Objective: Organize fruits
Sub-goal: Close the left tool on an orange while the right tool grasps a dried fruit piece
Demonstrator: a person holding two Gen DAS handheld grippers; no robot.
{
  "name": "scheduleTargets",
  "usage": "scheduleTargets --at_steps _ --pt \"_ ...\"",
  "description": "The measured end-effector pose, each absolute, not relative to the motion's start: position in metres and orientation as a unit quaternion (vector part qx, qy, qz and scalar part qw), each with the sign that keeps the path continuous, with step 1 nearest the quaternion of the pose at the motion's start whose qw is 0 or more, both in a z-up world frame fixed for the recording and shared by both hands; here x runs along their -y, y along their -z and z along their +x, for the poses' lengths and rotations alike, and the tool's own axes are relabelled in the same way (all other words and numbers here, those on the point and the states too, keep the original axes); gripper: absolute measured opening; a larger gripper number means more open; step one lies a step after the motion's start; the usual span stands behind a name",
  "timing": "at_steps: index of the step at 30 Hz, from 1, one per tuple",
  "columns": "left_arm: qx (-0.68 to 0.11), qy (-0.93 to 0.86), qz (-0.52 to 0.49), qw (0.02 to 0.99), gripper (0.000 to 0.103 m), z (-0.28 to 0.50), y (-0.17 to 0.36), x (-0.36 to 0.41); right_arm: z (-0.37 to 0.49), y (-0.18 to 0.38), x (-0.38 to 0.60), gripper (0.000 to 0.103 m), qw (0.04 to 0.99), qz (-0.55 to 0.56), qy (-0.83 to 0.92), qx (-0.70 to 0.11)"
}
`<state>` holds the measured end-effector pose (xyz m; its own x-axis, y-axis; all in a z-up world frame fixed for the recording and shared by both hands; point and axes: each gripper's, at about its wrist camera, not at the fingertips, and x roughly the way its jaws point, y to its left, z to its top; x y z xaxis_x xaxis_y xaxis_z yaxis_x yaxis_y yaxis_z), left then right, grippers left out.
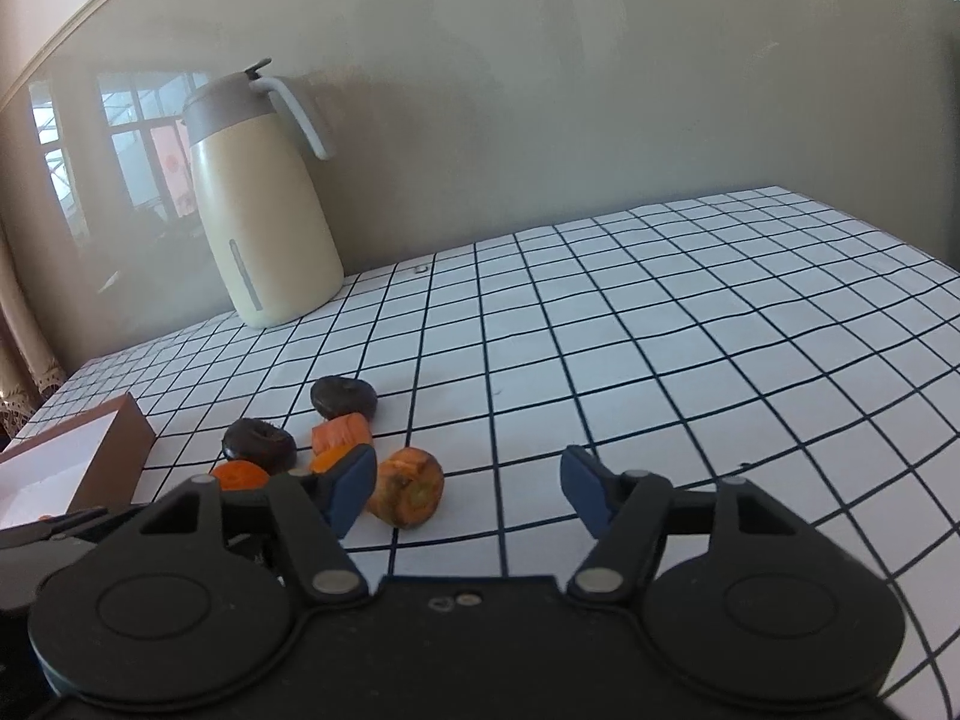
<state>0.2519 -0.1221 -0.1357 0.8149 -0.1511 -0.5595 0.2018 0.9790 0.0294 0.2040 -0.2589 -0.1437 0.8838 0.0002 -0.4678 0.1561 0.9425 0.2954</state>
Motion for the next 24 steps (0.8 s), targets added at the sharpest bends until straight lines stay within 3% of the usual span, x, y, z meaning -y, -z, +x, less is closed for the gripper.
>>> scheduleTargets --at_steps 5,13,24 --pt "-0.290 0.087 0.040 0.952 0.042 0.250 0.137 0.112 0.213 0.145 0.252 0.058 0.955 0.161 0.036 -0.246" --pt "-0.288 0.089 0.044 0.952 0.042 0.244 0.138 0.105 0.222 0.148 0.246 0.043 0.950 0.164 0.030 -0.262" --pt "-0.300 0.092 0.035 0.949 0.042 0.250 0.139 0.105 0.225 0.149 0.243 0.031 0.949 0.171 0.025 -0.264"
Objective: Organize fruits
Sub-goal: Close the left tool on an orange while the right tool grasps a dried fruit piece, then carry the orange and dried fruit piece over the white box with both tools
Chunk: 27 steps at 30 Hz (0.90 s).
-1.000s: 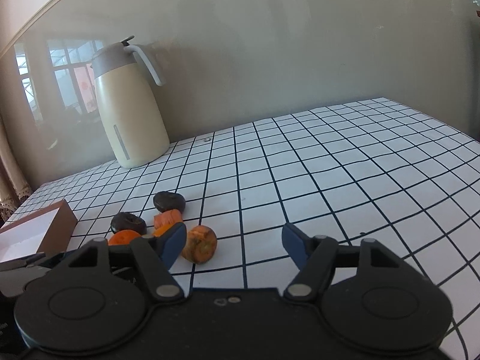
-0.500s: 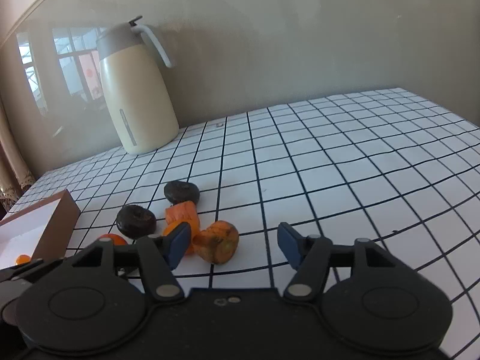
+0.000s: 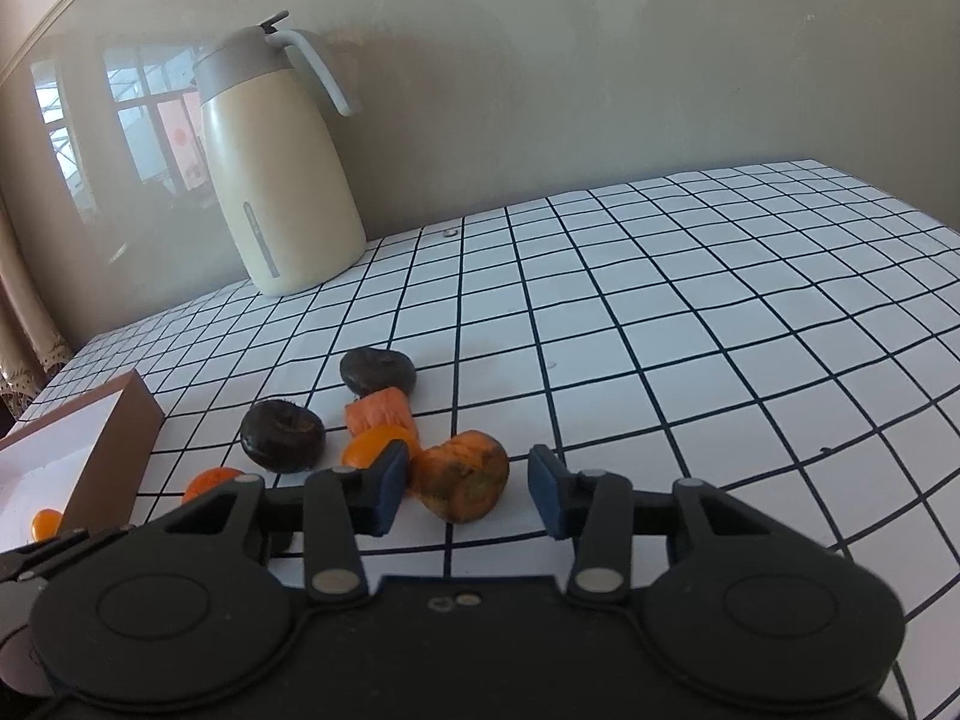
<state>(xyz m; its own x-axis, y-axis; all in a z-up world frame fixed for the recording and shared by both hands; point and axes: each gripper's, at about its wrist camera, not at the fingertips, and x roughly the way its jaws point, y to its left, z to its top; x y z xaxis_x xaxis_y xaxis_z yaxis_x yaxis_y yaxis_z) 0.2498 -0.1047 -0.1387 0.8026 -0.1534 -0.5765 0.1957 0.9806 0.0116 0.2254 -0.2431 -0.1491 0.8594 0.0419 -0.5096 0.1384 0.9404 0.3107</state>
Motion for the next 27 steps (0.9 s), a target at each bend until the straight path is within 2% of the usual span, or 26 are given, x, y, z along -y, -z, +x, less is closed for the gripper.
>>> scheduleTargets --at_steps 6,13,15,17,18,27 --pt "-0.303 0.091 0.038 0.948 0.042 0.2504 0.1395 0.1061 0.2239 0.1480 0.2438 0.028 0.948 0.174 0.020 -0.266" --pt "-0.303 0.091 0.038 0.948 0.042 0.2509 0.1396 0.1061 0.2178 0.1478 0.2426 0.028 0.953 0.126 0.040 -0.271" --pt "-0.303 0.091 0.038 0.948 0.042 0.2509 0.1396 0.1059 0.2210 0.1509 0.2419 0.031 0.950 0.127 0.041 -0.281" --pt "-0.303 0.091 0.038 0.948 0.042 0.2510 0.1397 0.1061 0.2221 0.1513 0.2416 0.031 0.950 0.134 0.040 -0.280" --pt "-0.303 0.091 0.037 0.948 0.042 0.2510 0.1396 0.1060 0.2219 0.1510 0.2423 0.027 0.950 0.139 0.039 -0.277" --pt "-0.302 0.092 0.029 0.948 0.042 0.2497 0.1399 0.1040 0.2166 0.1506 0.2444 0.027 0.951 0.144 0.039 -0.272"
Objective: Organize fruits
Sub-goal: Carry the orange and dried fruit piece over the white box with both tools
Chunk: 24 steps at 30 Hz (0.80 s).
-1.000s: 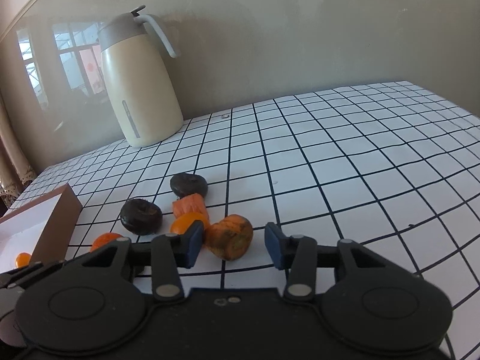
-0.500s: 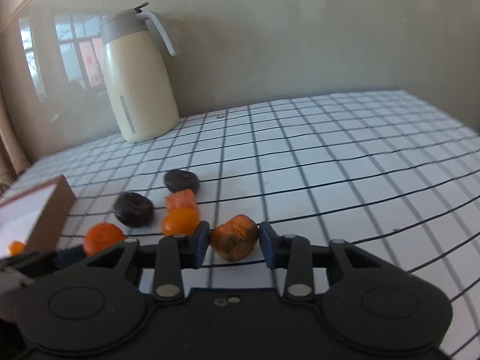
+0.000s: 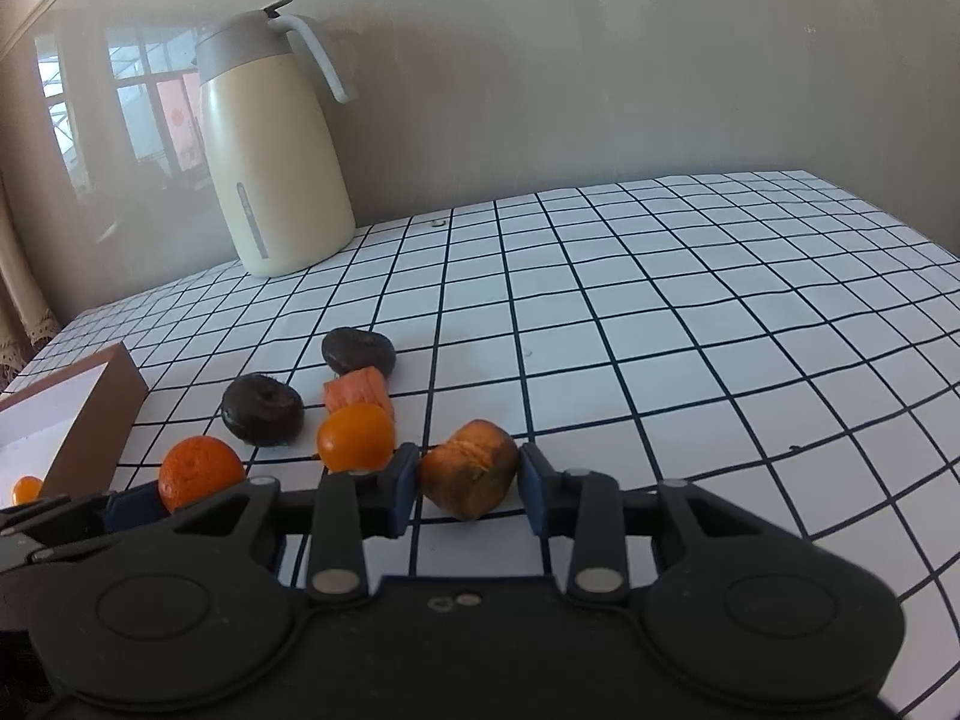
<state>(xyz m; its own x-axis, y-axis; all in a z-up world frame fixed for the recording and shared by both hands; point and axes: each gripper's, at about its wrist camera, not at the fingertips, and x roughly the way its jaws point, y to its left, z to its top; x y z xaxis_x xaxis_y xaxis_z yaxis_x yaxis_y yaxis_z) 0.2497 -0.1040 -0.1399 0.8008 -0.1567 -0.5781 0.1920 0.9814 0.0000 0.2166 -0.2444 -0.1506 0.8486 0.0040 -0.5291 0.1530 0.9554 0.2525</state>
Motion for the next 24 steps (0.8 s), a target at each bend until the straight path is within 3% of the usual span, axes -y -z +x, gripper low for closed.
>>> scheduleTargets --at_steps 24 --pt "-0.306 0.095 0.033 0.947 0.041 0.202 0.135 0.083 0.156 0.139 0.232 0.027 0.952 0.142 0.023 -0.269"
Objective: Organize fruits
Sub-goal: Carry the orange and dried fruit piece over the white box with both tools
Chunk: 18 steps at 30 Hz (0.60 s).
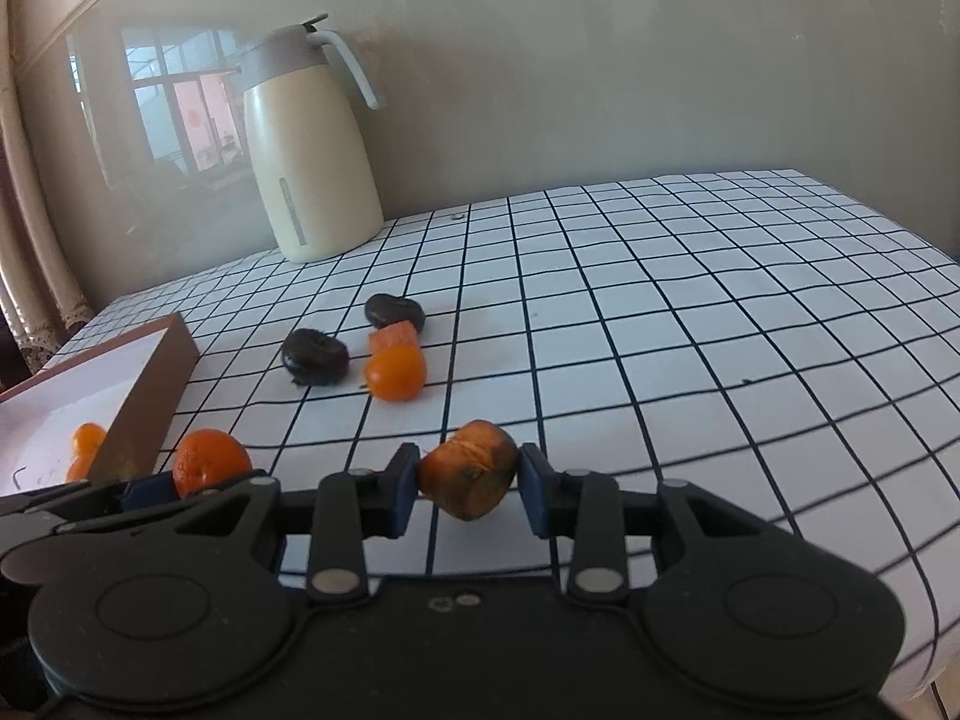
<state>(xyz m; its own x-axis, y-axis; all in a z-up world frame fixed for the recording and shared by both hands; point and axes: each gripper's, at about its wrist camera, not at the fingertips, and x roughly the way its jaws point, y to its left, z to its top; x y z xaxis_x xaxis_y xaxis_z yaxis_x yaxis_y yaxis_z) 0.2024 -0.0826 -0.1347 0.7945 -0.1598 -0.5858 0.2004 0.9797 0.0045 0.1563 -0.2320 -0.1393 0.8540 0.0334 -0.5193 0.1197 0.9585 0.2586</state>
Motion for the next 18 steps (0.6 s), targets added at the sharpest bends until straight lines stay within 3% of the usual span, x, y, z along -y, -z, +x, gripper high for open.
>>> scheduleTargets --at_steps 18 --pt "-0.274 0.090 0.027 0.957 0.041 0.144 0.102 0.040 0.117 0.110 0.193 0.027 0.961 0.119 -0.023 -0.249"
